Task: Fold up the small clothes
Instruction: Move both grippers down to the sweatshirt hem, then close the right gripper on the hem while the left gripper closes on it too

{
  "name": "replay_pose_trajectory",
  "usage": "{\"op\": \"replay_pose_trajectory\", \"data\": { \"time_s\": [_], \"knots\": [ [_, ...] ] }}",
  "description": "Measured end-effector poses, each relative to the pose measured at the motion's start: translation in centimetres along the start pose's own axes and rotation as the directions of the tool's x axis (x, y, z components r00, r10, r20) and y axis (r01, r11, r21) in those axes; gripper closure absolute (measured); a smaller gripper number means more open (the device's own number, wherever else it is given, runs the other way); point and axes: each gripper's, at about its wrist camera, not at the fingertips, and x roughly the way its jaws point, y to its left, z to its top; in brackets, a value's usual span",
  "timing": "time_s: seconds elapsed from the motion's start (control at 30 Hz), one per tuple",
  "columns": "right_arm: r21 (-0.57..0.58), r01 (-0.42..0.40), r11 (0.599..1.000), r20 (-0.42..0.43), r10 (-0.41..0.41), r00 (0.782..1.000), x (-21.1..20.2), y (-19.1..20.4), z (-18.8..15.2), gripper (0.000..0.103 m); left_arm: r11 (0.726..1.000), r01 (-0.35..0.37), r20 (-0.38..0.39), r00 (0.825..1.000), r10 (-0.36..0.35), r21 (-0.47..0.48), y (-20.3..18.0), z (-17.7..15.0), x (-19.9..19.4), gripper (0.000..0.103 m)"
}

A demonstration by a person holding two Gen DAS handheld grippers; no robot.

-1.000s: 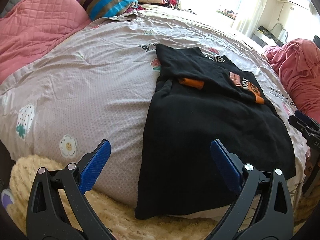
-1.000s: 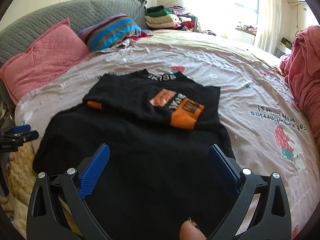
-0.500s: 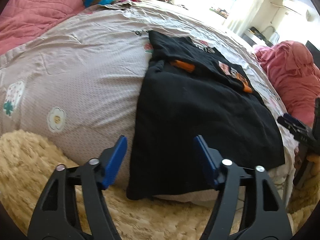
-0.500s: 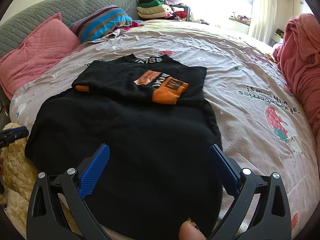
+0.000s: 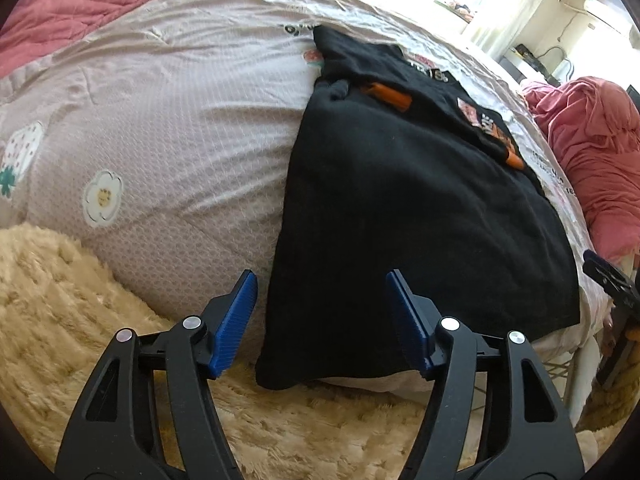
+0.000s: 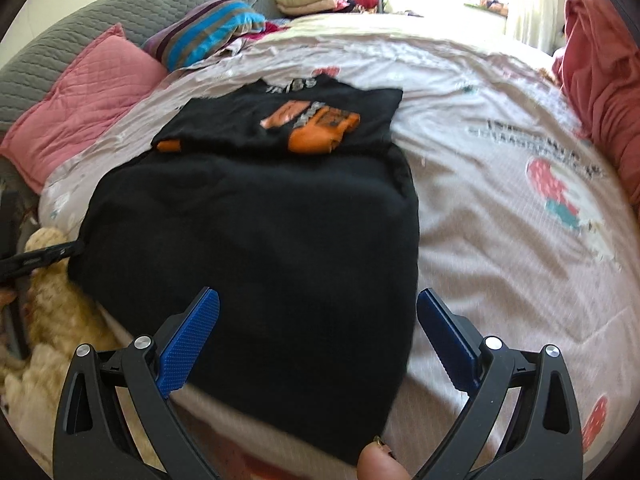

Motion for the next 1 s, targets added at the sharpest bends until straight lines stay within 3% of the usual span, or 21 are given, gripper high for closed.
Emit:
{"op": "replay_pose_trajectory", "data": {
  "time_s": [0.27, 0.3, 0.33, 0.37, 0.57, 0.6, 0.63, 0.67, 0.7, 0.83, 1.0],
  "knots": [
    [0.045, -0.083, 0.996, -0.085, 0.086, 0.993, -0.6, -2.1, -2.8, 0.007, 1.000, 0.013, -0.019, 1.000, -0.013, -0.001, 0.2, 0.1, 0.8, 0.039],
    [0.046, -0.091, 0.995, -0.093, 0.095, 0.991, -0.7, -2.2, -3.0, 0.013, 1.000, 0.019, -0.019, 1.000, -0.019, -0.005, 0.3, 0.0, 0.7, 0.039],
    [0.047, -0.102, 0.994, -0.105, 0.107, 0.989, -0.7, -2.3, -3.3, 0.027, 1.000, 0.022, -0.019, 1.000, -0.022, -0.008, 0.4, 0.1, 0.7, 0.039],
    [0.051, -0.112, 0.992, -0.118, 0.117, 0.986, -0.6, -2.3, -3.5, 0.036, 1.000, 0.026, -0.019, 0.999, -0.026, -0.011, 0.4, 0.1, 0.7, 0.039],
    [0.048, -0.127, 0.991, -0.162, 0.133, 0.978, 0.3, -2.5, -4.7, 0.049, 0.999, 0.032, -0.019, 0.999, -0.032, -0.019, 0.6, -0.1, 0.6, 0.038],
    [0.050, -0.130, 0.990, -0.157, 0.137, 0.978, 0.4, -2.6, -4.8, 0.052, 0.999, 0.035, -0.019, 0.999, -0.035, -0.023, 0.6, -0.1, 0.6, 0.038],
    [0.049, -0.132, 0.990, -0.147, 0.138, 0.979, 0.4, -2.8, -4.7, 0.062, 0.999, 0.038, -0.020, 0.999, -0.038, -0.026, 0.7, -0.1, 0.5, 0.038],
    [0.042, -0.130, 0.991, -0.134, 0.135, 0.982, 0.3, -2.8, -4.6, 0.083, 0.999, 0.041, -0.021, 0.999, -0.041, -0.028, 0.7, 0.0, 0.5, 0.038],
    [0.036, -0.133, 0.990, -0.113, 0.137, 0.984, 0.0, -2.9, -4.5, 0.093, 0.999, 0.041, -0.022, 0.999, -0.041, -0.029, 0.7, 0.0, 0.5, 0.038],
    [0.044, -0.205, 0.978, -0.001, 0.206, 0.979, -1.8, -3.1, -3.5, 0.095, 0.999, 0.026, -0.017, 0.999, -0.027, -0.043, 1.0, -0.1, 0.3, 0.046],
    [-0.011, -0.234, 0.972, 0.156, 0.233, 0.960, -4.6, -2.6, -1.2, 0.096, 0.999, -0.002, -0.020, 1.000, 0.002, -0.039, 1.2, -0.2, 0.2, 0.067]
  ]
}}
